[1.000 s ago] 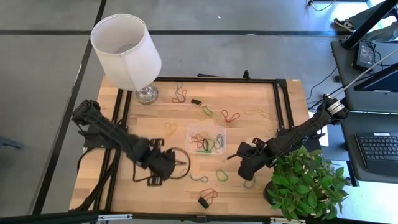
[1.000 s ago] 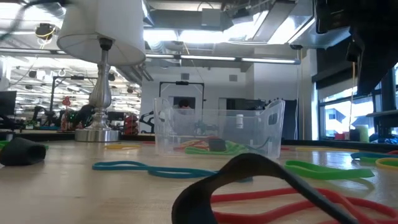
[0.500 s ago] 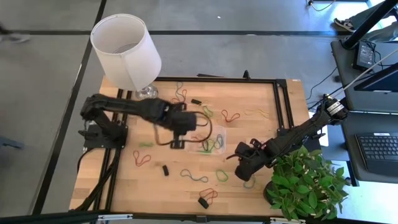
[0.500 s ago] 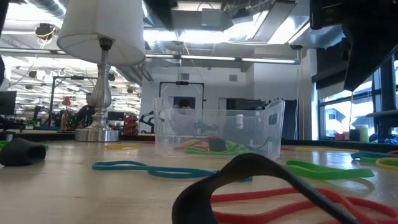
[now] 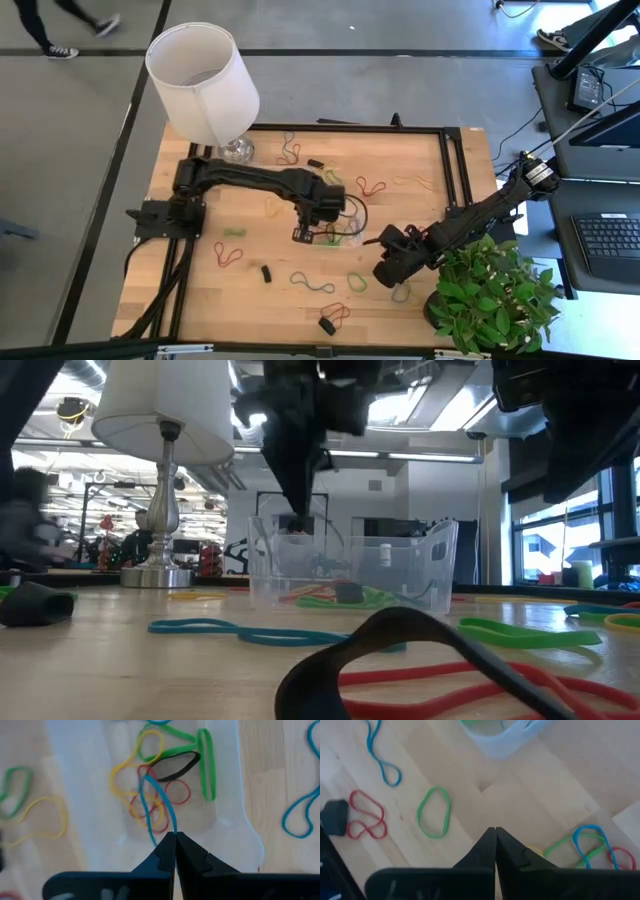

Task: Pick and place rubber bands into bin
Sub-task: Put the blue rubber band into the transparent bin, then put the red rubber band into the transparent bin

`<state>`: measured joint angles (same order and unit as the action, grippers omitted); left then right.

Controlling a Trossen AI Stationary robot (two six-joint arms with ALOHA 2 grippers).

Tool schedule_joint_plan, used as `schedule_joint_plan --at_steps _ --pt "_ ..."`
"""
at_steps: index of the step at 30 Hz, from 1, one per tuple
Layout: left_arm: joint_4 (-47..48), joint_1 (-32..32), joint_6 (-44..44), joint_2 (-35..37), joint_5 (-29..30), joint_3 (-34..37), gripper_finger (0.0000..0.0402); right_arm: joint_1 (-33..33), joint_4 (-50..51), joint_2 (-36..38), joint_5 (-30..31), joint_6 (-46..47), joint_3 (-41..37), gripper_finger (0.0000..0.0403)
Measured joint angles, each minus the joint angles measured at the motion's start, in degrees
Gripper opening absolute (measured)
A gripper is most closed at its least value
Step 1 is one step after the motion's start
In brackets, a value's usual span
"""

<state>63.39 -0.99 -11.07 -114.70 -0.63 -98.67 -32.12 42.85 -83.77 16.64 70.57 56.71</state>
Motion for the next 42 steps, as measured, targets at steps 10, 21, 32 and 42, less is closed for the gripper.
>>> schedule_joint_plan --at_steps 10,21,32,42 --pt "-2.48 -0.12 -0.10 -1.77 -0.67 0.00 0.0036 0.62 -0.22 0.00 2.48 2.86 0.00 0.0004" --pt "-0.75 -0.18 2.78 -0.92 -0.85 0.00 0.0132 2.86 -0.24 0.00 3.24 2.90 0.02 0.0004" --pt "-0.11 0.76 5.14 11.12 4.03 4.23 0.0077 2.97 -0.52 0.00 3.24 2.66 0.02 0.0004" --pt "-10.88 0.93 9.59 31.90 6.48 28.58 0.0003 5.98 8.13 0.02 -1.90 8.38 0.04 0.0004"
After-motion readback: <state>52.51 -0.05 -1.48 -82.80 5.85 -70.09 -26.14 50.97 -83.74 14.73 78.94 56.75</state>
